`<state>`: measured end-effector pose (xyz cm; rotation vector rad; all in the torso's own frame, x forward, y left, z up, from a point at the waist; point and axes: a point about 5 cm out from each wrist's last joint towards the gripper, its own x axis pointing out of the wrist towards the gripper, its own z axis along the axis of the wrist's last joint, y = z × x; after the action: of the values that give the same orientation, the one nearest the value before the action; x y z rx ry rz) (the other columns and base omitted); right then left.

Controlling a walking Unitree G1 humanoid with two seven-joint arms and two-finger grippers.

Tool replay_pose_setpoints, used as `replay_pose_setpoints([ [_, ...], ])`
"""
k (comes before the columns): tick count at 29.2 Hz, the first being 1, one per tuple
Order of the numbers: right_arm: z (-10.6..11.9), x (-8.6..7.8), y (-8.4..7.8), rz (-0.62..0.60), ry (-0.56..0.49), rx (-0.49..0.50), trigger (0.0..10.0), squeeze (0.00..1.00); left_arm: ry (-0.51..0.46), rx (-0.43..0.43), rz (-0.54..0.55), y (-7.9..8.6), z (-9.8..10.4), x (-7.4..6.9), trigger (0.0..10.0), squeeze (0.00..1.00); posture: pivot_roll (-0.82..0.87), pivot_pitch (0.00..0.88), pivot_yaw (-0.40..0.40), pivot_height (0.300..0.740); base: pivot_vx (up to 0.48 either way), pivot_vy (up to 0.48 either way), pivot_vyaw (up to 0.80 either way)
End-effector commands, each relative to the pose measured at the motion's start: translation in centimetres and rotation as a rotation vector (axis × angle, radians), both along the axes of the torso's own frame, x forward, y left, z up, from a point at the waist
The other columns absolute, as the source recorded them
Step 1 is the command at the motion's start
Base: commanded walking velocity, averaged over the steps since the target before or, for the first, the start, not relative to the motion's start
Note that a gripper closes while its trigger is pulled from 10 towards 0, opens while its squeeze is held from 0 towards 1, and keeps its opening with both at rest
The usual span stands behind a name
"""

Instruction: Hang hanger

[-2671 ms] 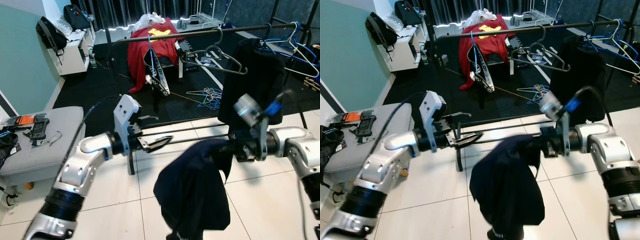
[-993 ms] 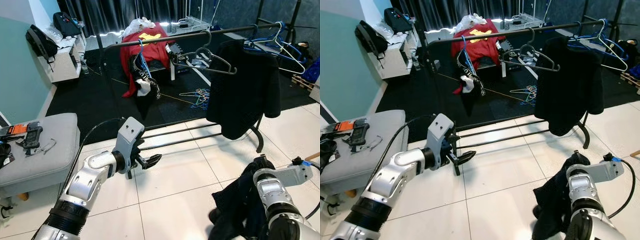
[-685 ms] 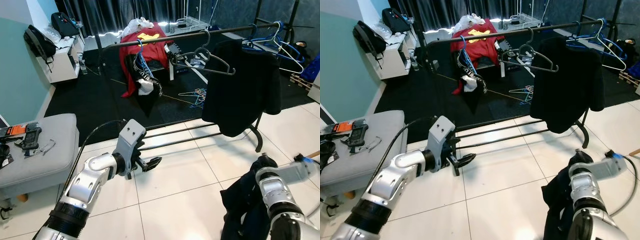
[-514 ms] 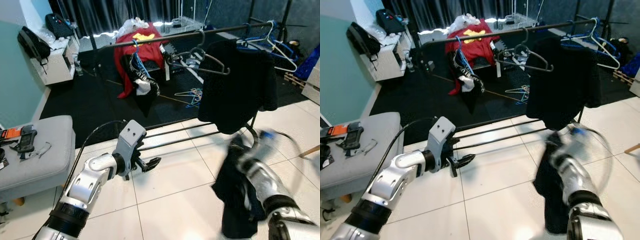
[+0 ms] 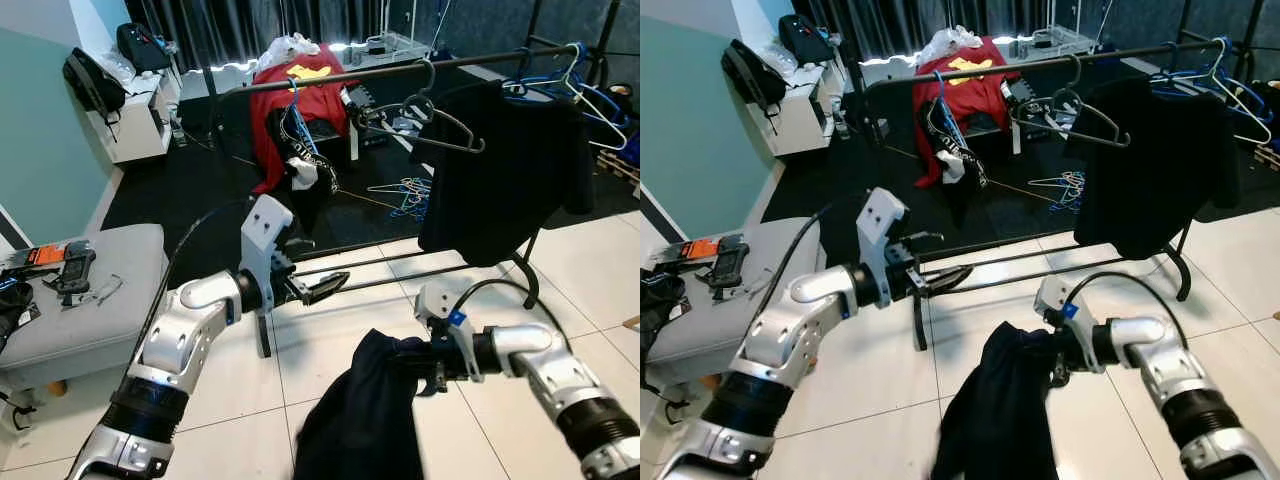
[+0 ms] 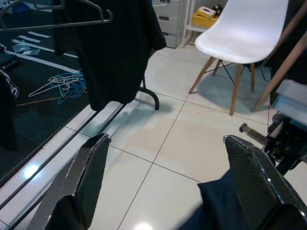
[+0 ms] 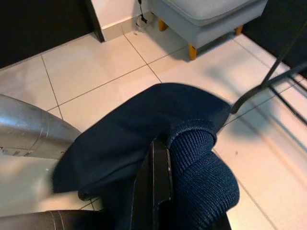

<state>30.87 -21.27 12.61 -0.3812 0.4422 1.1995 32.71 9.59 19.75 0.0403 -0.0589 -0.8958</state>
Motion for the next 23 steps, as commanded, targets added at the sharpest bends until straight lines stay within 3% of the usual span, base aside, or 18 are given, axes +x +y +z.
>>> replay_pose_setpoints([
  [1,1.9,0.5,0.1,0.062,-0.033,-0.004,0.0,0.0,0.031,0.009,-0.067,0.6,-0.3,-0.7,10.0,0.0,-0.06,0.038,0.087,0.74,0.0,0.0,0.0],
  [2,3.3,0.6,-0.2,0.129,-0.054,-0.032,0.0,0.0,0.076,0.028,-0.146,0.6,-0.8,-1.6,10.0,0.0,-0.05,0.038,0.081,0.74,0.0,0.0,0.0],
  [6,3.6,0.6,-0.2,0.151,-0.06,-0.035,0.0,0.0,0.09,0.035,-0.165,0.6,-1.0,-1.8,10.0,0.0,-0.05,0.038,0.081,0.74,0.0,0.0,0.0],
  [9,4.6,0.7,0.3,0.189,-0.095,-0.005,0.0,0.0,0.122,0.041,-0.205,0.5,-1.4,-2.3,10.0,0.0,-0.06,0.042,0.075,0.74,0.0,0.0,0.0],
  [11,7.3,1.0,1.5,0.243,-0.177,0.079,0.0,0.0,0.197,0.014,-0.266,-0.3,-2.0,-3.4,10.0,0.0,-0.06,0.05,0.068,0.74,0.0,0.0,0.0],
  [12,7.3,1.0,1.5,0.243,-0.177,0.079,0.0,0.0,0.197,0.014,-0.266,-0.3,-2.0,-3.4,10.0,0.0,-0.06,0.05,0.068,0.74,0.0,0.0,0.0],
  [13,8.6,1.0,2.0,0.265,-0.204,0.108,0.0,0.0,0.221,-0.011,-0.242,-0.7,-2.2,-3.5,10.0,0.69,-0.07,0.053,0.065,0.74,0.0,0.0,0.0],
  [14,9.4,0.9,2.3,0.279,-0.218,0.124,0.0,0.0,0.24,-0.044,-0.222,-1.2,-2.2,-3.5,10.0,1.0,-0.07,0.054,0.064,0.74,0.0,0.0,0.0],
  [21,10.6,0.9,2.6,0.296,-0.225,0.145,0.0,0.0,0.26,-0.089,-0.216,-1.8,-2.3,-3.6,10.0,1.0,-0.07,0.054,0.063,0.74,0.0,0.0,0.0],
  [23,11.4,0.7,2.4,0.326,-0.2,0.163,0.0,0.0,0.21,-0.108,-0.224,-2.6,-2.9,-3.7,10.0,1.0,-0.07,0.059,0.058,0.74,0.0,0.0,0.0],
])
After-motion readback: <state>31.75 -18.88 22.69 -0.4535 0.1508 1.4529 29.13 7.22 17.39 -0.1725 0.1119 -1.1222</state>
